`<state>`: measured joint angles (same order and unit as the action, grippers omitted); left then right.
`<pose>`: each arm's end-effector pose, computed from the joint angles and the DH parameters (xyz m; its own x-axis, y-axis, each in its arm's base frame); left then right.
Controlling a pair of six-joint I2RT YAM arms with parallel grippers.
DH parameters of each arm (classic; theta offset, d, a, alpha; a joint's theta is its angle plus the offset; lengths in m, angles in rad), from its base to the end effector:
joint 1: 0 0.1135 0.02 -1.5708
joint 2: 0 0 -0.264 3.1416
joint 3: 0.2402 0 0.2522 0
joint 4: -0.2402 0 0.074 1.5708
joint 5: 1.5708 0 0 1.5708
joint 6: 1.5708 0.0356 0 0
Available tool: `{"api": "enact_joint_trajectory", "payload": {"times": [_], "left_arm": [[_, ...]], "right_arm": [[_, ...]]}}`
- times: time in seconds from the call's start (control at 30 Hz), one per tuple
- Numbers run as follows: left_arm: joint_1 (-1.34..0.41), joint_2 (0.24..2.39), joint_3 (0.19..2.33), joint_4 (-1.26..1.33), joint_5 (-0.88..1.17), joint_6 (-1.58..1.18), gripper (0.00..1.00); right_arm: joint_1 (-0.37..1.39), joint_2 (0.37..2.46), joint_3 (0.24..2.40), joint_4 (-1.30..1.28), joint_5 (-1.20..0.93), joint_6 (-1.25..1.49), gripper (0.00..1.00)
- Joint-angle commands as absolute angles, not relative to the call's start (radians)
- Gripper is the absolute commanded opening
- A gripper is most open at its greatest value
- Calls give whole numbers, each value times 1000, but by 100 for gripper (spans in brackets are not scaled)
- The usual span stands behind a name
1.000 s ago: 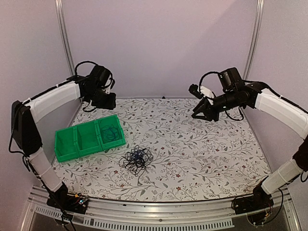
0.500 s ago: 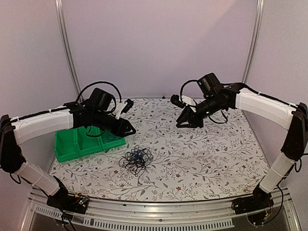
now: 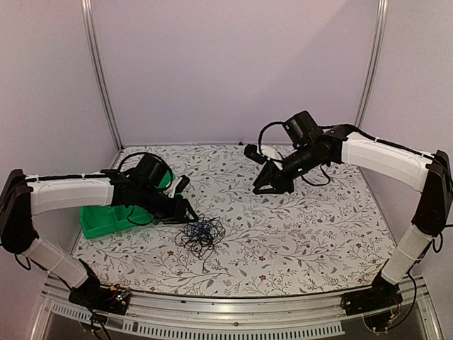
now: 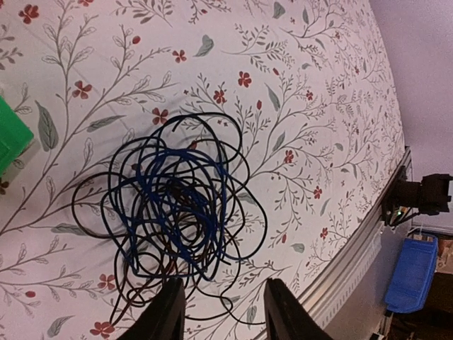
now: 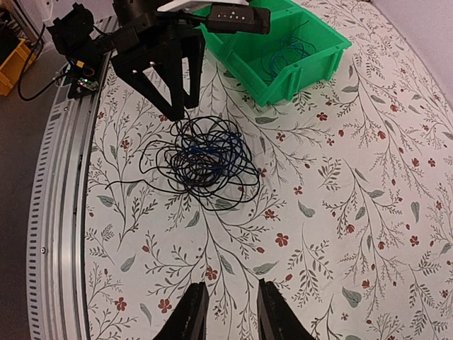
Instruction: Untangle the cables
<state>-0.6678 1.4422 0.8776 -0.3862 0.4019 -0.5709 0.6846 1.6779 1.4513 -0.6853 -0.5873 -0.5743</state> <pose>0.2169 -0.1888 0.2080 -0.9421 0.1096 -0.3169 0.2844 0.7620 -0.5819 0.2694 0.2454 0.2975 -0.0855 -0.6536 -0.7520 -0.9953 0.0897 0.0352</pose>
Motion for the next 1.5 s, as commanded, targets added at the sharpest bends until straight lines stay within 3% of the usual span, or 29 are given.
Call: {"api": "enact_joint_trajectory", "payload": {"times": [0.0, 0.2, 0.4, 0.53, 0.7, 0.83, 1.23, 1.47], "left_arm": [[-677, 1473, 867, -347, 399, -674, 41], [-676, 1547, 900, -322, 410, -689, 33], [-673, 1622, 1014, -384, 358, -672, 9], [-686, 1613, 1132, -374, 333, -563, 0], [-734, 1555, 1272, -277, 415, -357, 0], [-749, 1532, 1349, -226, 472, -270, 0], [-764, 1572, 1489, -218, 494, -255, 0], [-765, 1564, 1469, -208, 510, -262, 0]], "right_arm": [[686, 1666, 1421, -665, -607, -555, 29], [686, 1642, 1387, -654, -600, -554, 29], [686, 1610, 1376, -650, -579, -546, 29], [686, 1582, 1396, -667, -562, -542, 28], [675, 1522, 1496, -661, -534, -536, 25], [657, 1481, 1548, -587, -523, -519, 29], [650, 1500, 1619, -629, -660, -560, 64], [650, 1537, 1568, -587, -522, -569, 61]]}}
